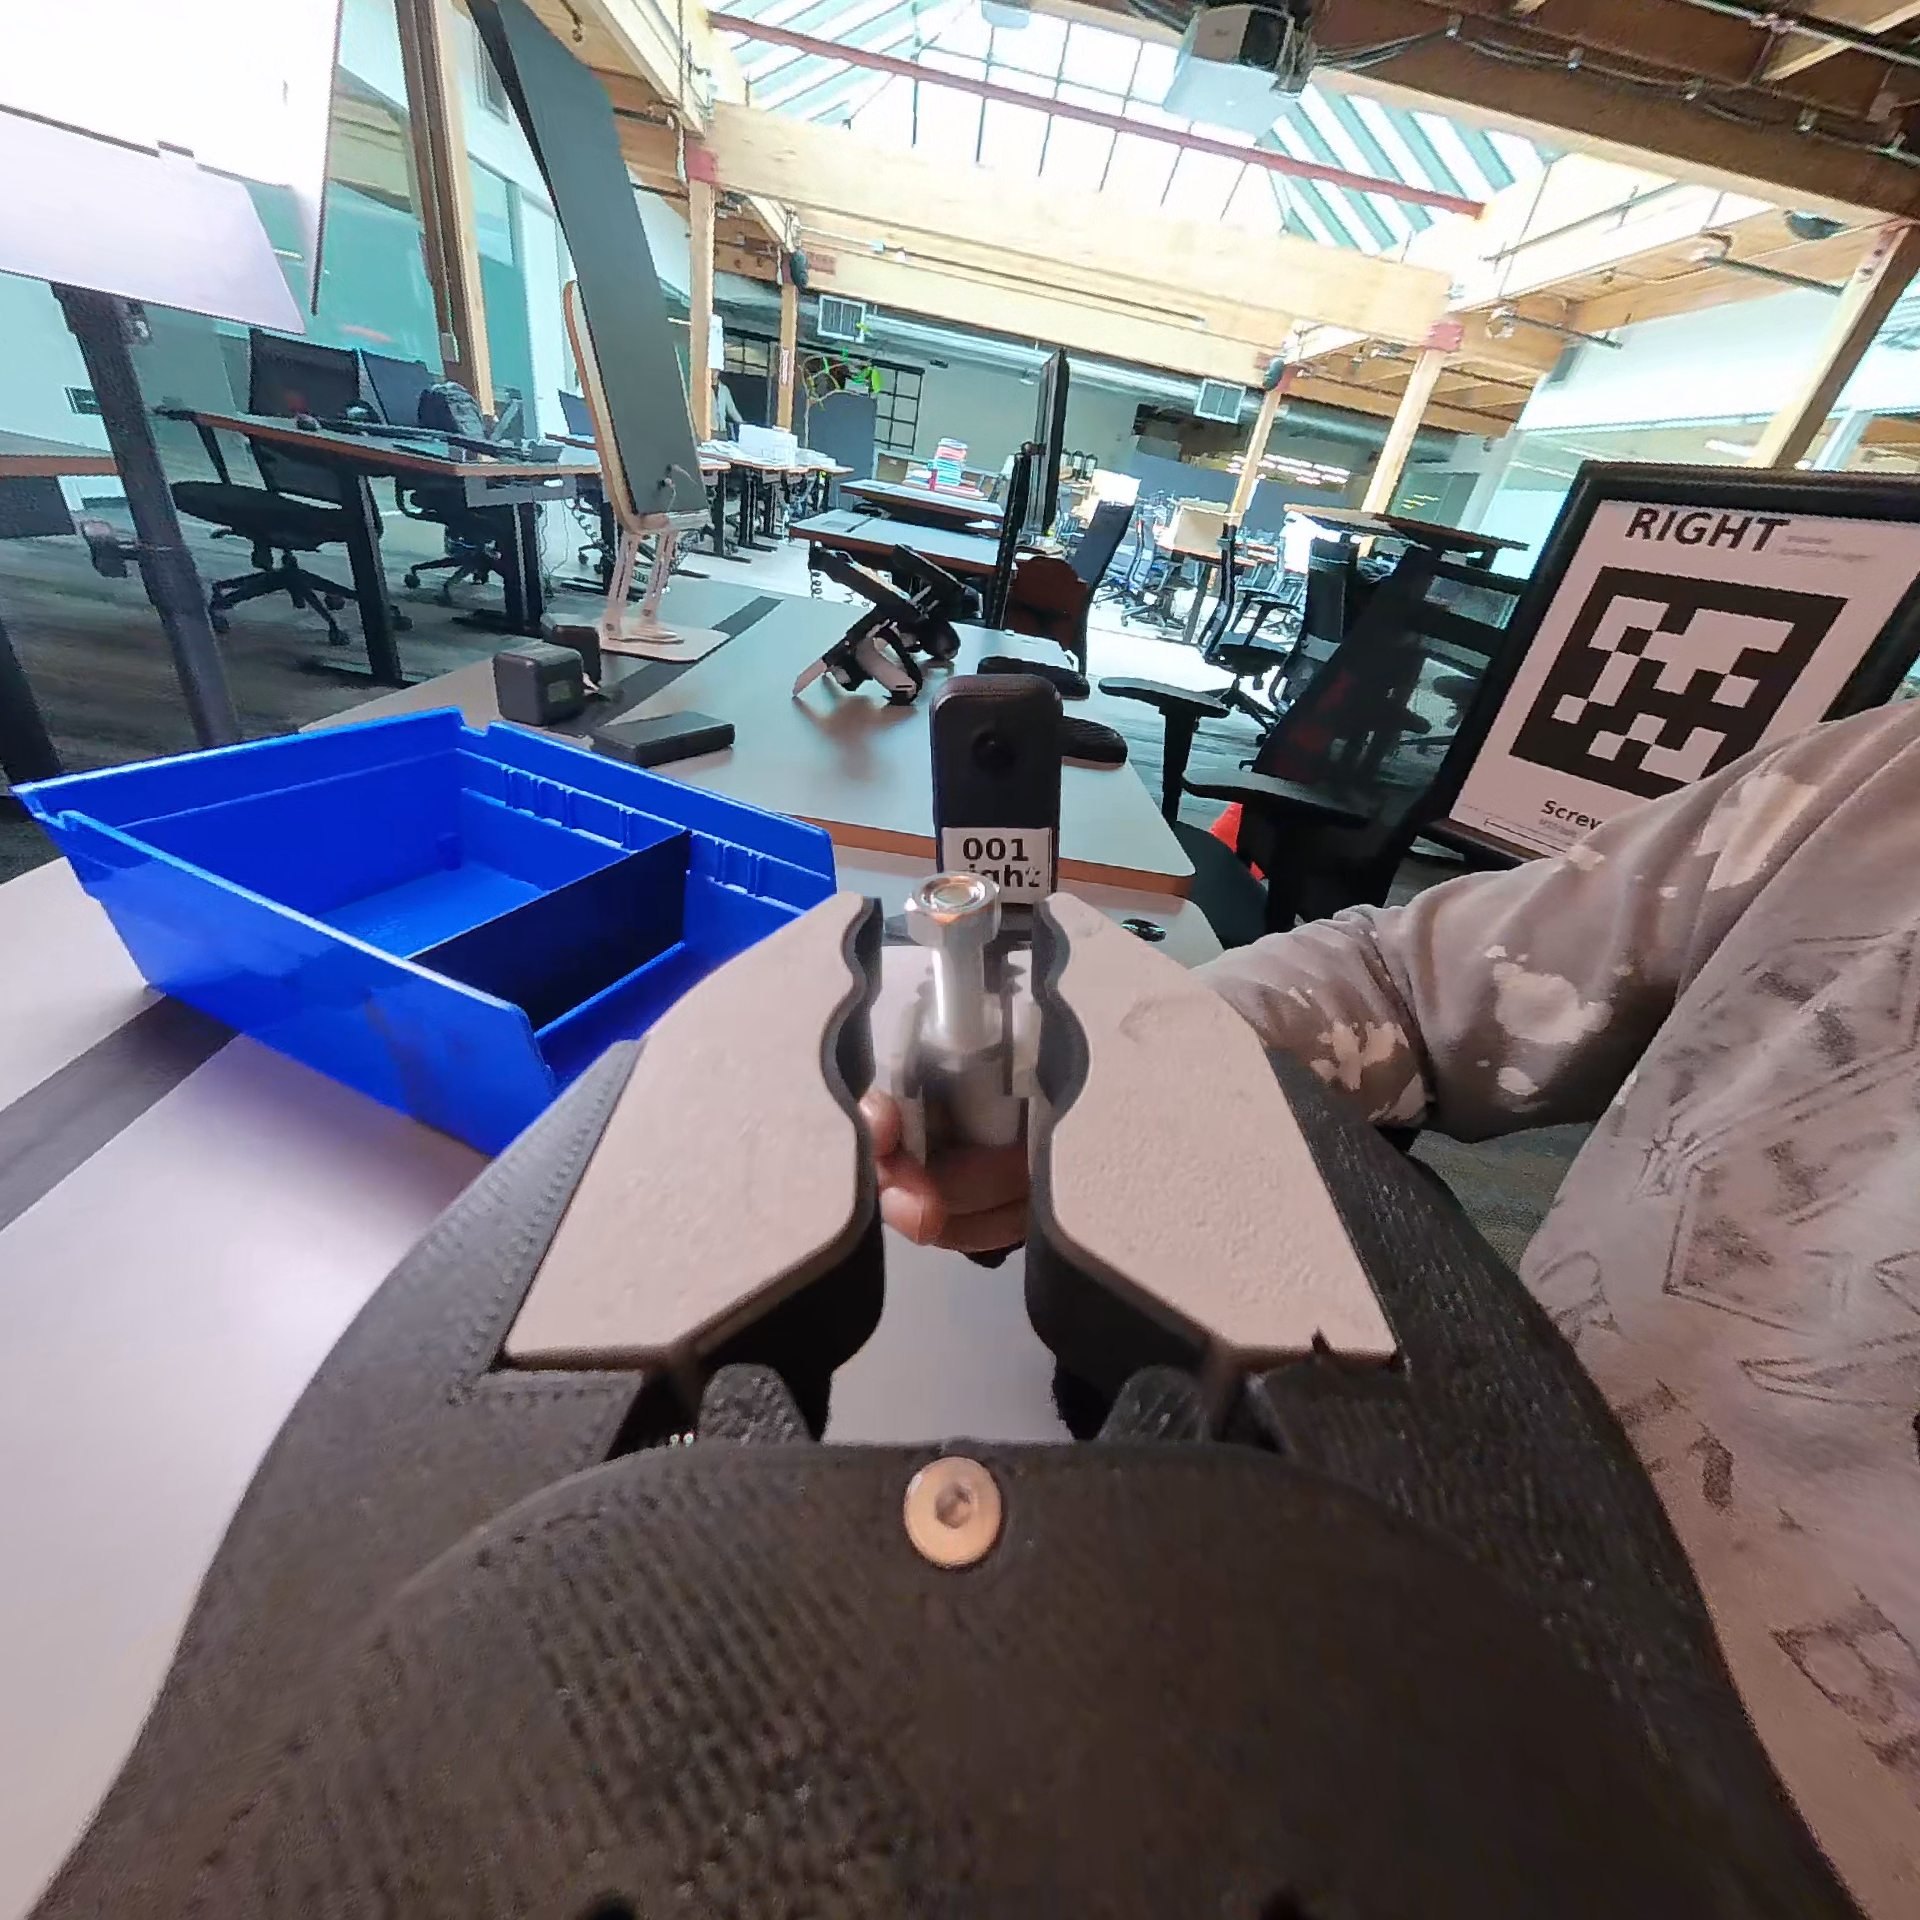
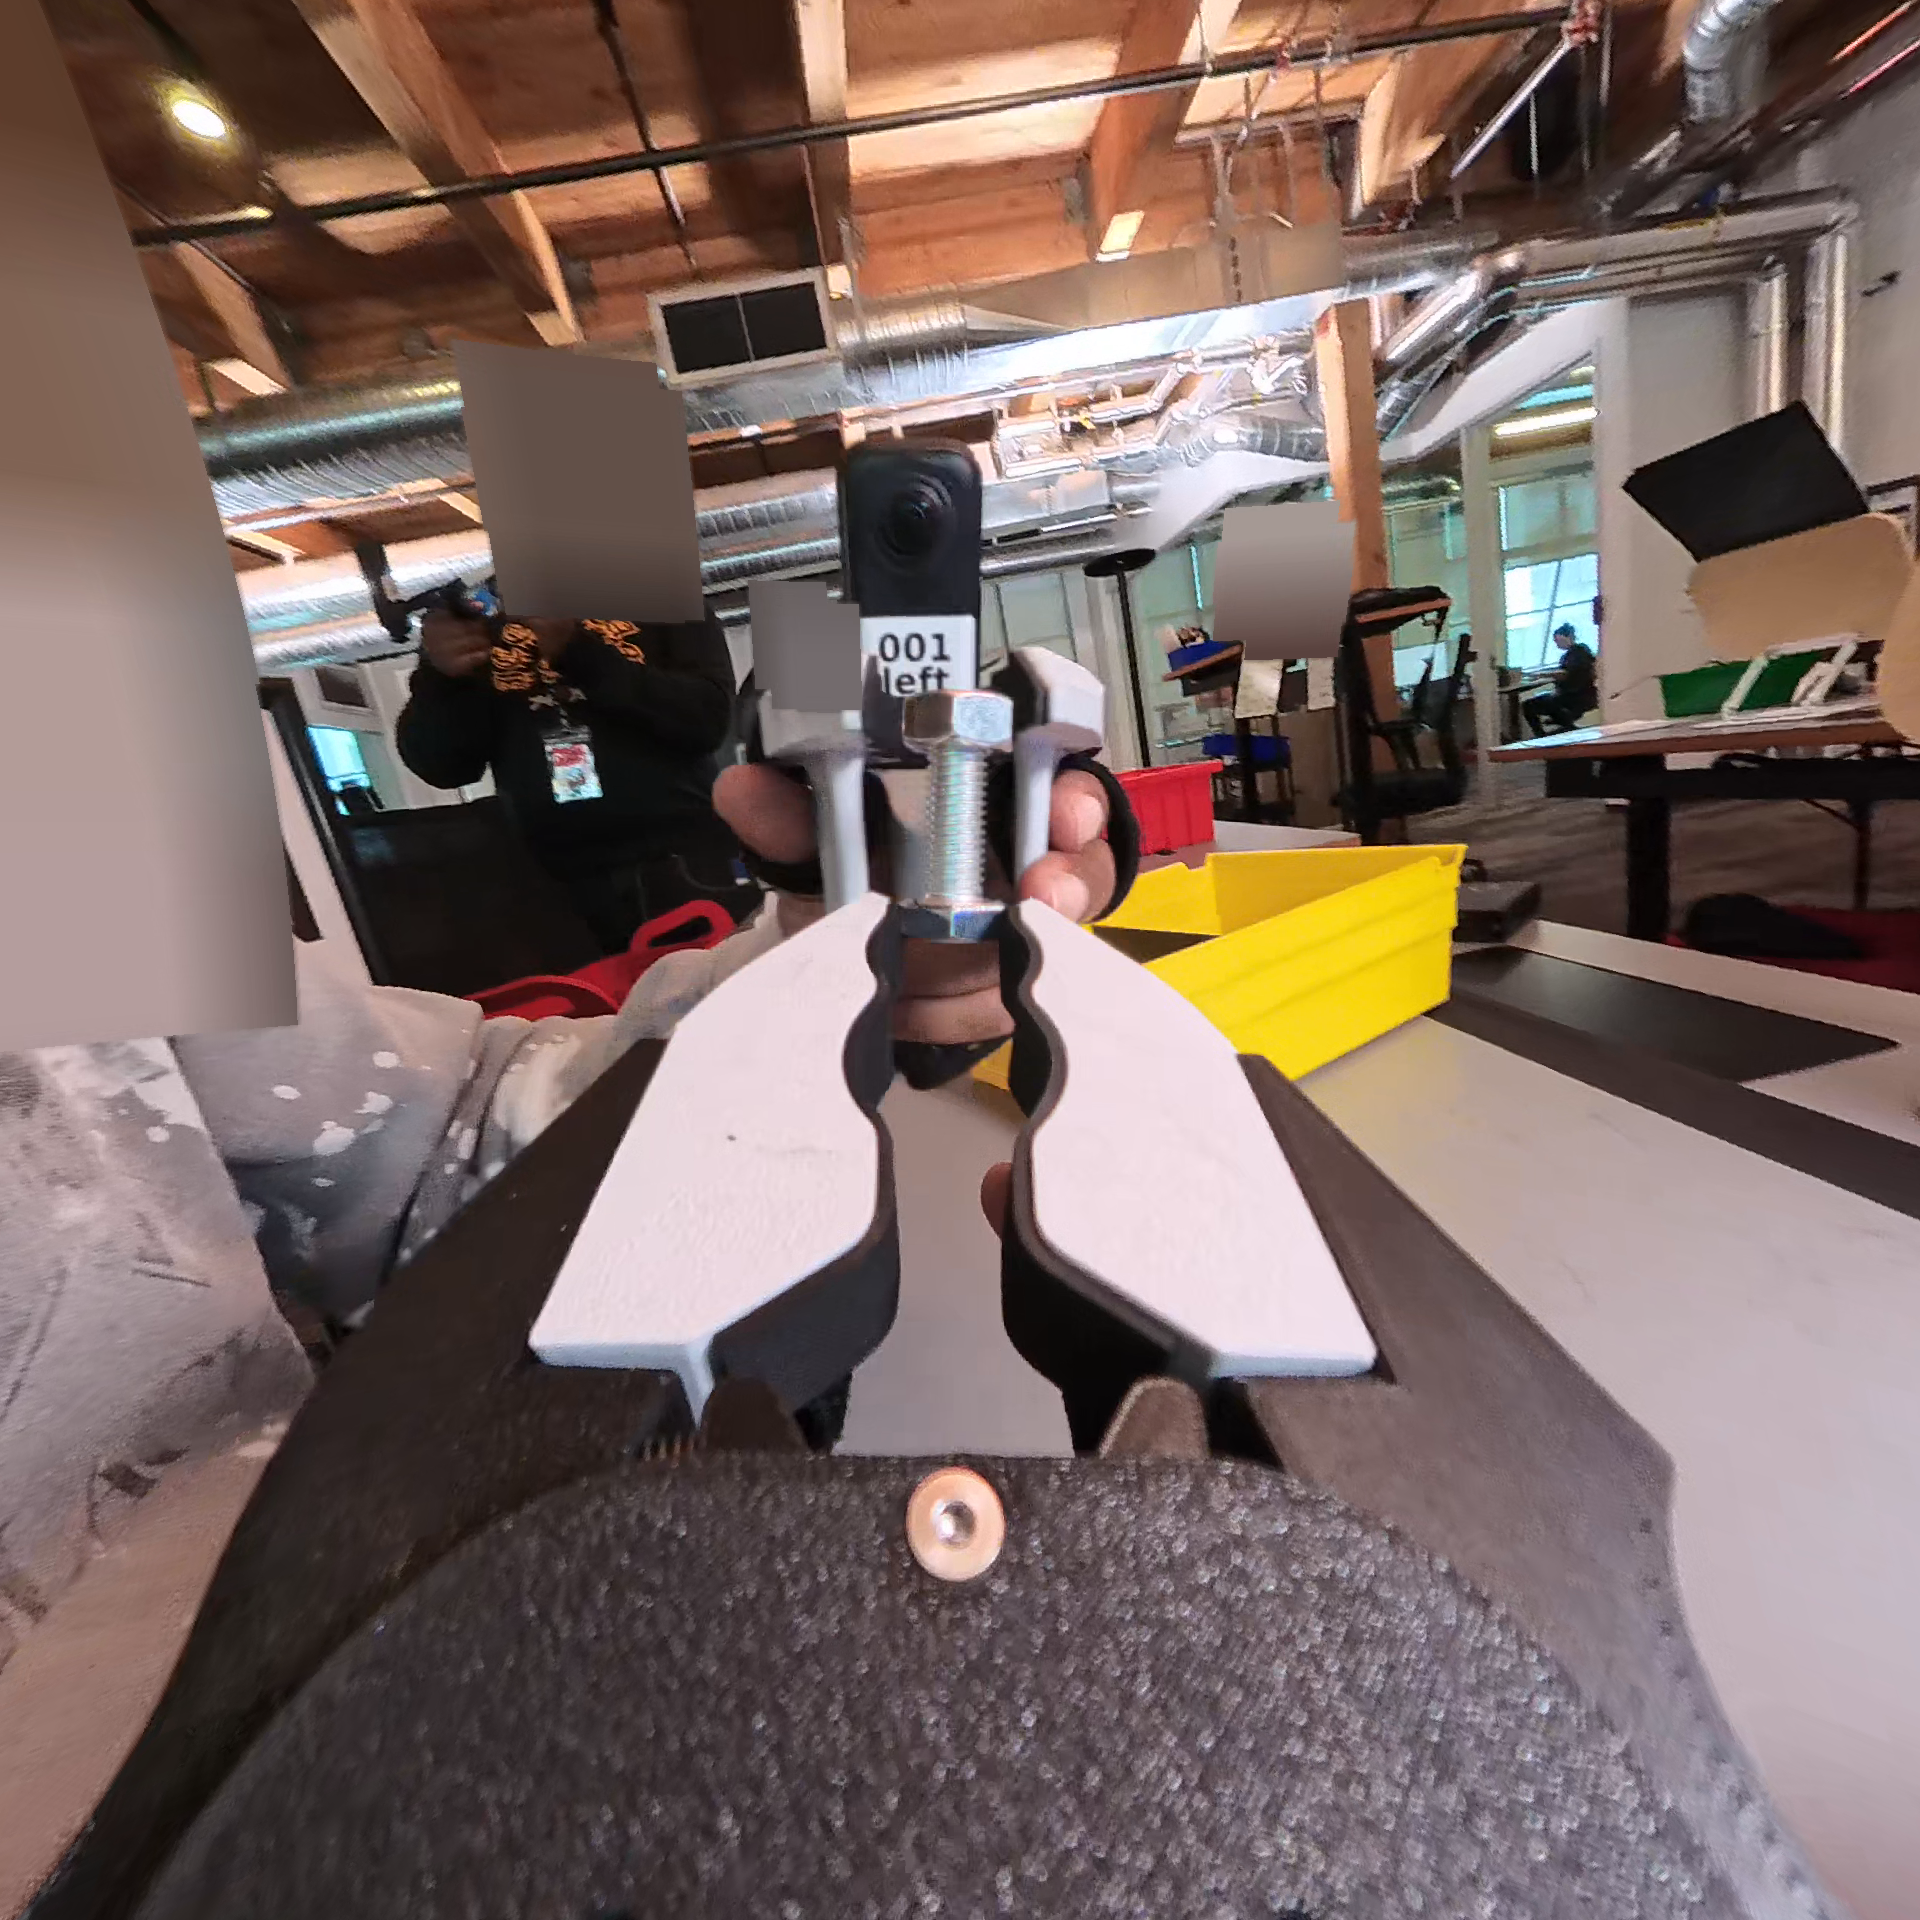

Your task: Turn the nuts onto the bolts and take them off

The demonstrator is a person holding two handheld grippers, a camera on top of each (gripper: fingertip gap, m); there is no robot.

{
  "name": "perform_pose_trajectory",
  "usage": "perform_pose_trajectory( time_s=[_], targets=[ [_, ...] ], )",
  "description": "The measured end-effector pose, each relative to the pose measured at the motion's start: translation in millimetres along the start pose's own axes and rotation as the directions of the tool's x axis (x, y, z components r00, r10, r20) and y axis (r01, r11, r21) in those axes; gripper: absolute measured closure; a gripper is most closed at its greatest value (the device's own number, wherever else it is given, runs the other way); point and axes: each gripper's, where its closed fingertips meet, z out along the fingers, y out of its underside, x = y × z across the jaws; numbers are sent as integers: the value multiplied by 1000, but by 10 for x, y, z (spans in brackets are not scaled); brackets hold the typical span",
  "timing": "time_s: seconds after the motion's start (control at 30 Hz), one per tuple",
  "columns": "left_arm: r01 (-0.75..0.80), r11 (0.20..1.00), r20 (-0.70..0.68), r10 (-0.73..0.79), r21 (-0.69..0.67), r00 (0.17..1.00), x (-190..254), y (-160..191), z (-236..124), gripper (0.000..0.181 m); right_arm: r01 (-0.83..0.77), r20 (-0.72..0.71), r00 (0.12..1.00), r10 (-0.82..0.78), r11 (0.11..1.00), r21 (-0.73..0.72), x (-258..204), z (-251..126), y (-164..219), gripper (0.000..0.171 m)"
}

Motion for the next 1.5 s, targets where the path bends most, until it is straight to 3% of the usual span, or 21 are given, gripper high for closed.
perform_pose_trajectory(
  time_s=[0.13,0.17,0.2,0.33,0.5,0.6,0.7,0.97,1.1,1.17,1.2,1.5],
  targets=[
    [27,1000,40,-26,-6,999,-99,32,0,155,15,2,1000,-15,1000,10,-14,-2,-16,153],
    [47,999,120,-46,-6,992,-243,38,-40,166,13,35,999,-14,1000,29,-58,-12,-48,154],
    [41,999,171,-39,-4,984,-347,49,-87,164,14,65,998,-16,999,31,-108,-14,-69,154],
    [68,997,86,-71,39,994,-238,-25,-113,157,40,77,996,-42,999,32,-170,4,-97,153],
    [52,999,-29,-52,1,998,34,-8,18,149,38,6,999,-38,999,7,-44,3,-42,153],
    [38,999,6,-38,-9,999,-15,14,36,149,48,7,999,-48,999,11,-70,10,-57,153],
    [65,998,120,-66,7,991,-240,-7,-70,163,42,59,997,-45,998,48,-146,-20,-146,153],
    [64,998,-6,-64,4,998,34,-48,17,148,52,14,999,-52,998,28,-90,-2,-111,153],
    [61,998,14,-61,-11,998,-4,-3,51,147,58,3,998,-58,998,26,-95,9,-112,153],
    [81,997,130,-81,1,988,-220,-10,-29,166,43,40,998,-45,998,54,-131,-20,-163,153],
    [72,997,154,-72,7,985,-278,-5,-75,167,44,52,998,-47,998,53,-154,-21,-179,153],
    [76,997,-5,-76,13,997,25,-48,16,148,43,-7,999,-42,998,35,-63,-12,-136,153]
  ],
)
